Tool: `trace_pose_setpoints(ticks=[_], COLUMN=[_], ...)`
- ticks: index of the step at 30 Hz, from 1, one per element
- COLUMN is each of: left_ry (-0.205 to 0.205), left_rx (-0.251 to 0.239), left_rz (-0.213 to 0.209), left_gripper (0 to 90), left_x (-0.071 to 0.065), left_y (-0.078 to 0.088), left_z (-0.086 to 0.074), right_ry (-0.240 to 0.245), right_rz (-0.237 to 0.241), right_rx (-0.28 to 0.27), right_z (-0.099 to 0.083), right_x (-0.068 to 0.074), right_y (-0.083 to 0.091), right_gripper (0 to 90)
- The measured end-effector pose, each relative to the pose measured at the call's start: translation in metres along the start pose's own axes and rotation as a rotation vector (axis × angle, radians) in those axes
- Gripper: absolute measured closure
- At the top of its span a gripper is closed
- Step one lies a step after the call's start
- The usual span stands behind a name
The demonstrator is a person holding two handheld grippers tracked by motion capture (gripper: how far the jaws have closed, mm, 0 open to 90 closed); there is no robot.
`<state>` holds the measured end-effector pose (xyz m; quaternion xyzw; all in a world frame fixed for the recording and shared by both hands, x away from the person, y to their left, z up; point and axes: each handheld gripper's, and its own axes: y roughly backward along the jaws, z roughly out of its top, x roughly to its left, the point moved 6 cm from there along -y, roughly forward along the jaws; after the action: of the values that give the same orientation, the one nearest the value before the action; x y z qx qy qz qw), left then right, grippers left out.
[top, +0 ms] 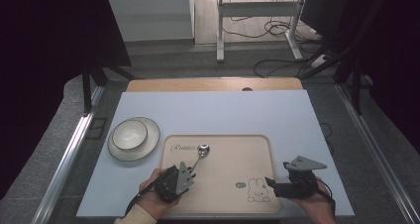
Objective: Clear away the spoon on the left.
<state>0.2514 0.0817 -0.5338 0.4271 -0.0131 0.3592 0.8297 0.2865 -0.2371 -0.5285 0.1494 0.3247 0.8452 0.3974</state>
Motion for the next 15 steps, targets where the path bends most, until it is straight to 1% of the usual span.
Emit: trace_pose_setpoints(ticks=[1,4,5,7,9,10,11,13,15], left_ry=[0.004,0.039,0.065,0.100,0.139,0.150,0.162,0.173,0.179], left_rx=[0.007,0.039,0.040,0.050,0.051,0.049,0.042,0.036,0.033], left_rz=[-0.009,-0.073,-0.112,-0.163,-0.194,-0.205,-0.211,-0.207,-0.205], left_gripper=[69.2,62.3,60.6,54.4,45.6,40.4,37.7,33.3,31.1], left_x=[-0.001,-0.003,-0.004,-0.004,-0.003,-0.003,-0.003,-0.002,-0.001], left_y=[-0.001,-0.007,-0.009,-0.011,-0.013,-0.013,-0.012,-0.011,-0.011], left_z=[-0.001,-0.006,-0.007,-0.008,-0.009,-0.009,-0.009,-0.009,-0.008], right_ry=[0.001,0.002,0.003,0.003,0.003,0.002,0.003,0.004,0.003], right_rz=[0.000,0.000,0.001,0.000,0.000,0.000,0.000,-0.002,-0.002], right_rx=[0.001,0.002,0.002,0.002,0.001,0.002,0.002,0.002,0.003], right_z=[0.000,0.000,0.000,0.000,0.000,0.000,0.000,0.000,0.000], right_x=[0.000,0.000,0.000,0.000,0.000,0.000,0.000,0.000,-0.001], right_y=[0.000,0.000,0.000,0.000,0.000,0.000,0.000,0.000,0.000], right_gripper=[16.1,16.1,16.1,16.2,16.2,16.1,16.1,16.1,16.1])
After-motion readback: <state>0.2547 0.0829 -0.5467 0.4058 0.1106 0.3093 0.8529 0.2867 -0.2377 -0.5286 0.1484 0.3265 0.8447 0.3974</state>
